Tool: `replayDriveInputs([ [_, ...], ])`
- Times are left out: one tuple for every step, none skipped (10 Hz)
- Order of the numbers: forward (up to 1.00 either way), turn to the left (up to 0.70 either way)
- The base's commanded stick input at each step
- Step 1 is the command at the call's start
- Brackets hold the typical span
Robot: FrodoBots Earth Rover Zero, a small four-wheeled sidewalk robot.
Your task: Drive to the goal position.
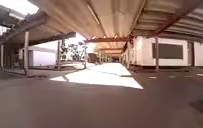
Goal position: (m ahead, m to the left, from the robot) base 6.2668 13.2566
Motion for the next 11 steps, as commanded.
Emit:
replayDriveInputs([
  [0.50, 0.00],
  [0.50, 0.00],
  [0.50, 0.00],
  [0.50, 0.00],
  [0.50, 0.00],
  [0.50, 0.00],
  [0.50, 0.00],
  [0.50, 0.00],
  [0.50, 0.00],
  [0.50, 0.00],
  [0.50, 0.00],
])
